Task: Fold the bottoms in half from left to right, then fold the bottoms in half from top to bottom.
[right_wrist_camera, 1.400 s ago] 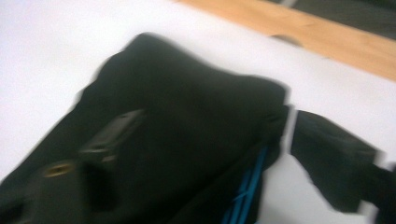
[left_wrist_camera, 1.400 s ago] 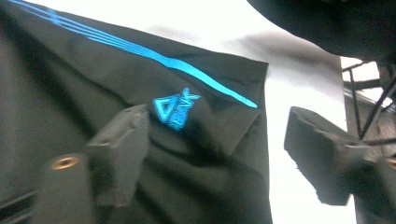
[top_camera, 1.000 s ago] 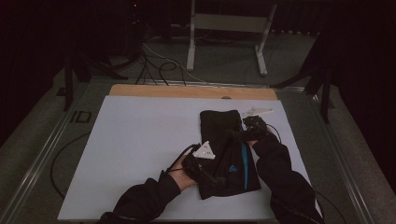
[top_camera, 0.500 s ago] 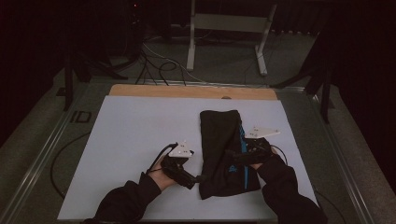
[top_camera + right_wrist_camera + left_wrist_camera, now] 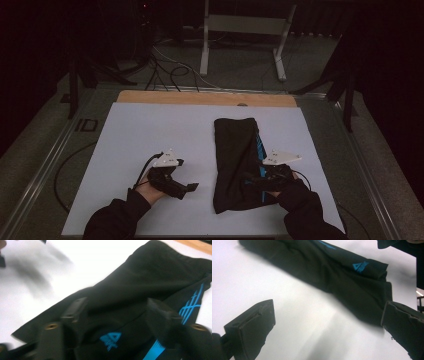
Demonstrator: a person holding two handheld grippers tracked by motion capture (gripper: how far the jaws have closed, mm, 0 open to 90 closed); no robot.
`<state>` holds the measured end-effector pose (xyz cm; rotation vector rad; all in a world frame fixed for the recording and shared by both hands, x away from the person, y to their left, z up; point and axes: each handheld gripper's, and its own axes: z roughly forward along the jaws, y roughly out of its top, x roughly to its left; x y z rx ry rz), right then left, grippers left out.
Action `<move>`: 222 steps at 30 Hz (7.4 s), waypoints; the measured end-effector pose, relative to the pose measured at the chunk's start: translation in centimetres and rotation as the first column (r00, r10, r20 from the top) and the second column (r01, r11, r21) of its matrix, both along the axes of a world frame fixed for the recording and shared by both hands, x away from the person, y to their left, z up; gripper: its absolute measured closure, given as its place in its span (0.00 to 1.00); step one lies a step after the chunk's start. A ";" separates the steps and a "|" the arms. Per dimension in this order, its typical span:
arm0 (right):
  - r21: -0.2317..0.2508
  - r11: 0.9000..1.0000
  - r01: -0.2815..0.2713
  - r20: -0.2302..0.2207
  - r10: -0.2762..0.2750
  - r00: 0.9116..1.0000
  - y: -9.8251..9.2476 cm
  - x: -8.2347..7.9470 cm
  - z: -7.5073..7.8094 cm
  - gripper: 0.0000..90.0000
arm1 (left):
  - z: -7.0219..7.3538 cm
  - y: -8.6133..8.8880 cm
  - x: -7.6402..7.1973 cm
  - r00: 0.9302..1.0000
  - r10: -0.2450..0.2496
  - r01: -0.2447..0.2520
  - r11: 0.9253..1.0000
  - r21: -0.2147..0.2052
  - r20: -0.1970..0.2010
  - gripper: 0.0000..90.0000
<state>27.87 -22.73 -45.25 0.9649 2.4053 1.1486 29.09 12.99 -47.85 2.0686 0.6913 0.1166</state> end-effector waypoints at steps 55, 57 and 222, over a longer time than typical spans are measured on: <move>-0.116 0.974 0.196 -0.078 -0.206 0.975 -6.2 -6.6 -2.8 0.97 | -0.9 3.2 -1.0 0.997 0.080 -0.079 0.996 -0.039 0.011 0.00; -0.113 0.972 0.208 -0.092 -0.218 0.972 -6.4 -6.8 -2.9 0.96 | -1.0 3.2 -1.0 0.997 0.082 -0.081 0.996 -0.039 0.010 0.00; 0.048 0.970 0.240 0.008 -0.240 0.971 -3.4 14.0 -0.9 0.12 | 0.5 -9.4 12.1 0.981 0.195 -0.193 0.978 0.082 -0.018 0.00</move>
